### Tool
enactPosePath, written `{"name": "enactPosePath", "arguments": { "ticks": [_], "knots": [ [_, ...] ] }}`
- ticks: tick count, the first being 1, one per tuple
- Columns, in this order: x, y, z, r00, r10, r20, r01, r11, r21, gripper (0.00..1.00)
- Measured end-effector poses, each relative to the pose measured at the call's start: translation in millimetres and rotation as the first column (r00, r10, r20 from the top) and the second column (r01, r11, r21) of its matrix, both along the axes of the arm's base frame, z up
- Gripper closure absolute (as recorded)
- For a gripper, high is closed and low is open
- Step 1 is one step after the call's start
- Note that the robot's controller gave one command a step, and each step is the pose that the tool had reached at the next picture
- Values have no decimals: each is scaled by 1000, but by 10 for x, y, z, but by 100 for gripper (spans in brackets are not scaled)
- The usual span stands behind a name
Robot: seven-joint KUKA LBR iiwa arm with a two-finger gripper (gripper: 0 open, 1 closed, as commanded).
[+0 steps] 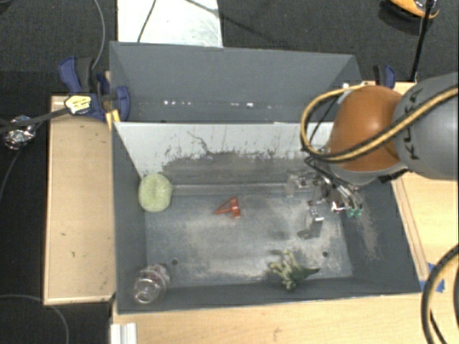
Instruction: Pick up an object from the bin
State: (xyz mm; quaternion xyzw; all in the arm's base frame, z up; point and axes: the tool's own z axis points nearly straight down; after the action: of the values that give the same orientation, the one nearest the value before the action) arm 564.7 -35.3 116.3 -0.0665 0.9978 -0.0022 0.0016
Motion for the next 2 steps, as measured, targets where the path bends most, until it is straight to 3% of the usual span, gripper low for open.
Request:
{"name": "enactPosePath", "arguments": {
  "ticks": [1, 2],
  "knots": [
    [143, 879, -332, 978, 208, 5, -208, 978, 6, 0],
    [50, 1258, -457, 996, 87, 0, -87, 996, 1, 100]
  ]
}}
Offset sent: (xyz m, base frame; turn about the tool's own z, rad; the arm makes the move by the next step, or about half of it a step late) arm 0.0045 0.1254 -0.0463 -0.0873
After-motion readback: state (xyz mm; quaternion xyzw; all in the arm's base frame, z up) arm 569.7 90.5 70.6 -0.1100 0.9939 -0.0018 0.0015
